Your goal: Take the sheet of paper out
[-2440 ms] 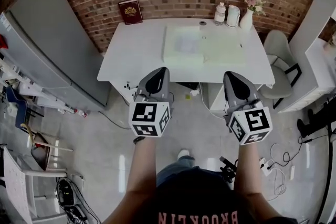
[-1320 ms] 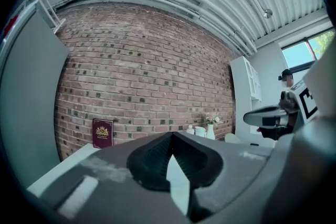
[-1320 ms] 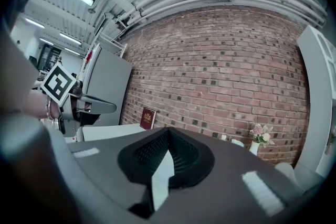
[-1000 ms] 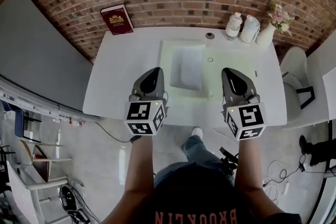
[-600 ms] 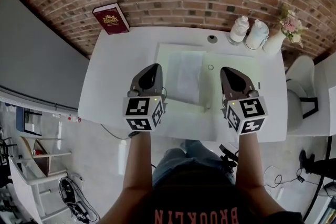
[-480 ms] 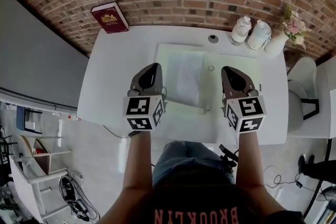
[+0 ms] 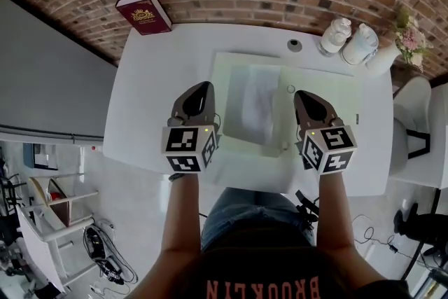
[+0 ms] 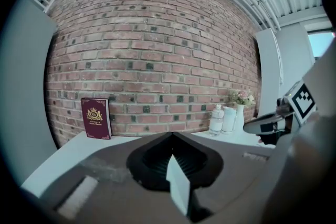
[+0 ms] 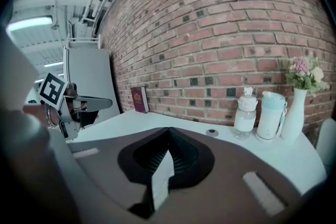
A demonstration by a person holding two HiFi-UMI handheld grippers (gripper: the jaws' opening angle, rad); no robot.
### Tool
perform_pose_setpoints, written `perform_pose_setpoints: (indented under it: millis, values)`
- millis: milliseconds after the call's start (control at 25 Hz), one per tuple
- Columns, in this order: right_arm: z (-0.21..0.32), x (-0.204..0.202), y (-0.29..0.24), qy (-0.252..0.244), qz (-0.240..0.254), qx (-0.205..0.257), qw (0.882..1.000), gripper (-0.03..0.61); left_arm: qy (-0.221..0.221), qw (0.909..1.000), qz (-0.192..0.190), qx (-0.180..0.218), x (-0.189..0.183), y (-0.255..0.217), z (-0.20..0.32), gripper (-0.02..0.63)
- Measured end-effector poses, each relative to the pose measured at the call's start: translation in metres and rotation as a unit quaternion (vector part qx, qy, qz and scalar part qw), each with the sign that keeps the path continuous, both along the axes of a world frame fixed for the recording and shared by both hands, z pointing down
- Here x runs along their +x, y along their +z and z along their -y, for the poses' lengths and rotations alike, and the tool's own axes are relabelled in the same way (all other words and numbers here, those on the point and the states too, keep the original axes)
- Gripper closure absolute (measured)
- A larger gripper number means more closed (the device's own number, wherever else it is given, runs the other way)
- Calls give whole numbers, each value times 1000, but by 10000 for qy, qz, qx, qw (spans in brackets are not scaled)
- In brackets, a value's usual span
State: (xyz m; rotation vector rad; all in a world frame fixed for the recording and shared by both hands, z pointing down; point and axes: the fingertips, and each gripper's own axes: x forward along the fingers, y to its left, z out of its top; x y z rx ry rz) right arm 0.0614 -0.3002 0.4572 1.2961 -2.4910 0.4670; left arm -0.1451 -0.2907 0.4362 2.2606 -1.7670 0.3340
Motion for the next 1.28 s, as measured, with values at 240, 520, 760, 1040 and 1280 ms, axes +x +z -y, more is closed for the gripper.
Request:
perform_pose_setpoints:
  millis: [240,520,760,1040,1280]
  values:
    - [9,-12,46,153,132,-840,9963,575,150,9995,0,-264,-9,18,12,617]
    - [8,-21,106,150,-117,-1769,9841,541,190,9984,-97,-527,-21,44,22,617]
    - [-5,-26,157,65,-213,-2735,9616,460,178,9976,-199,-637,-28,56,30,617]
    - [-12,-31,192,50,-218,-3552,9345,459,142,9967,-303,-741,-36,67,36,617]
    - [-11,-34,201,72,-215,-3806,9244,462,170,9960,-326,-819,-38,75,37,617]
